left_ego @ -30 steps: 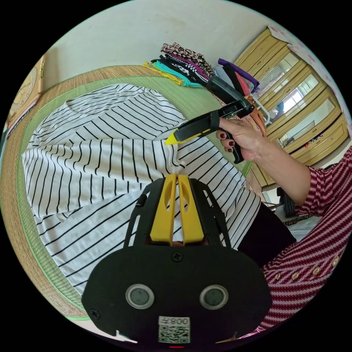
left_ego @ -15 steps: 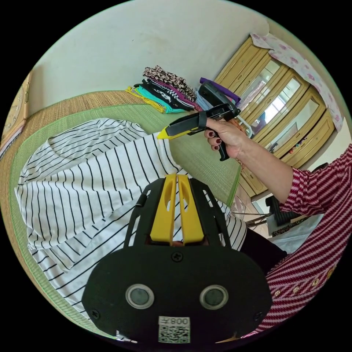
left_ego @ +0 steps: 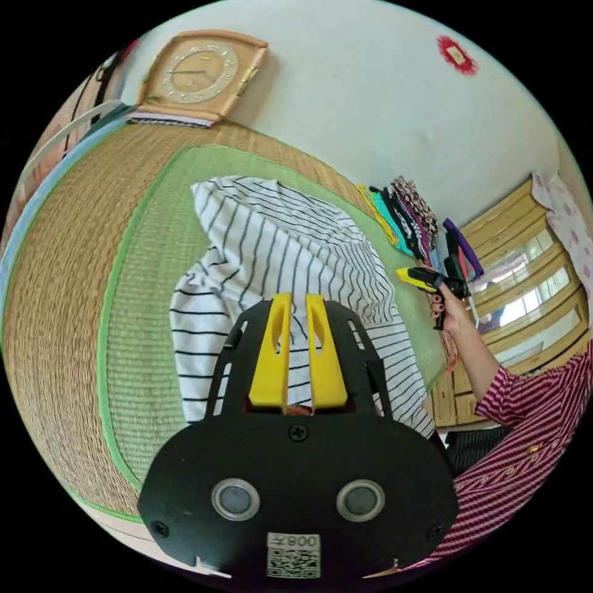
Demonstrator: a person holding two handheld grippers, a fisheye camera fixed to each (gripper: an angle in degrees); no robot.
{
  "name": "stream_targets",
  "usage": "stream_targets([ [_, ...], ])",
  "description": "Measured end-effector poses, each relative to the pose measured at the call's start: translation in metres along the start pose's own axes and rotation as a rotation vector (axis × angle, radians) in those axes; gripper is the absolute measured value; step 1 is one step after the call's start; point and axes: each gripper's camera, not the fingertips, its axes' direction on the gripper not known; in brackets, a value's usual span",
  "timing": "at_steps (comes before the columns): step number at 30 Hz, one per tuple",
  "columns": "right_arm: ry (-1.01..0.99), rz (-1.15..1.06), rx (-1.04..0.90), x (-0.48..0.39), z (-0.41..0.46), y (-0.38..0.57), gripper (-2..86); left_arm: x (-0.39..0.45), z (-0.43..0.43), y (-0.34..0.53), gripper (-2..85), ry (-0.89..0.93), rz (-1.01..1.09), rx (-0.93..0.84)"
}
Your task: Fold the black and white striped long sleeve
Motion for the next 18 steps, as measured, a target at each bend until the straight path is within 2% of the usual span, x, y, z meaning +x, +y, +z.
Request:
stream_targets([
  [3, -0.028, -0.130, -0.051, -0.042, 0.048, -0.020, 1.9, -0.056, -0.017, 0.006, 5.4, 0.051, -0.196, 0.075],
  [5, -0.045, -0.218, -0.104, -0.072, 0.089, -0.037, 3.0, -0.092, -0.016, 0.012, 5.7, 0.170, -0.316, 0.104],
  [8, -0.046, -0.344, -0.204, -0.121, 0.163, -0.066, 5.8, -0.124, -0.009, 0.015, 5.0, 0.304, -0.389, 0.122],
  [13, 0.024, -0.487, -0.375, -0.181, 0.285, -0.106, 8.3, -0.147, -0.010, 0.013, 2.0, 0.370, -0.391, 0.130],
  [18, 0.097, -0.541, -0.424, -0.201, 0.350, -0.122, 8.2, -0.165, -0.019, 0.010, 0.9, 0.415, -0.379, 0.144],
])
